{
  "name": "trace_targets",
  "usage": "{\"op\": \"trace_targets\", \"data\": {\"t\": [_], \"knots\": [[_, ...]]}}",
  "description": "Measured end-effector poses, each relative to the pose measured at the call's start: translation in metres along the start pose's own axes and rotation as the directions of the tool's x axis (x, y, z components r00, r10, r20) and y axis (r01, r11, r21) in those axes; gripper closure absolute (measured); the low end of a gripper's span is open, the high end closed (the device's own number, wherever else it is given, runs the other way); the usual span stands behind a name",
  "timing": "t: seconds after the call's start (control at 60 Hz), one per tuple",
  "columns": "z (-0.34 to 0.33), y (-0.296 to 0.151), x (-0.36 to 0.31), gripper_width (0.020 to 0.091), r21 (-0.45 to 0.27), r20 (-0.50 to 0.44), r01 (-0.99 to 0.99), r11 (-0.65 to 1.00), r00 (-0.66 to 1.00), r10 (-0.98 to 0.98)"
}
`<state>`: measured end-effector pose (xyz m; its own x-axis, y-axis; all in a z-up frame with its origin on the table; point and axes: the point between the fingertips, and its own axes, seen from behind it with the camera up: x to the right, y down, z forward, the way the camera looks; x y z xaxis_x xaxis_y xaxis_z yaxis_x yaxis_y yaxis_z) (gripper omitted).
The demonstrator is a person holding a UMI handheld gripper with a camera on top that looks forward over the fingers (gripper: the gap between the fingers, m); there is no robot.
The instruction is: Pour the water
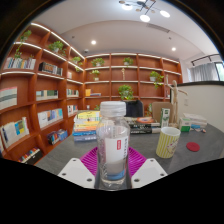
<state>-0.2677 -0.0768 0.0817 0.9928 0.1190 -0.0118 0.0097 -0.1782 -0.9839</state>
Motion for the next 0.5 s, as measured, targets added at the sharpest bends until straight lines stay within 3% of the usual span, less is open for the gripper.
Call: {"op": "trace_targets", "data": {"t": [0.083, 0.3, 0.417, 0.5], "knots": [[0.000, -0.001, 0.000, 0.0748, 0.006, -0.003, -0.017, 1.000, 1.000, 0.017], [0.006, -0.003, 0.008, 0.0749, -0.016, -0.029, -0.077, 0.997, 0.997, 0.077], [0.018, -0.020, 0.016, 0.0748, 0.009, -0.010, -0.324, 0.946, 0.946, 0.324], [0.024, -0.046, 0.015, 0.0748, 0.042, 0.046, -0.587, 0.809, 0.810, 0.585]]}}
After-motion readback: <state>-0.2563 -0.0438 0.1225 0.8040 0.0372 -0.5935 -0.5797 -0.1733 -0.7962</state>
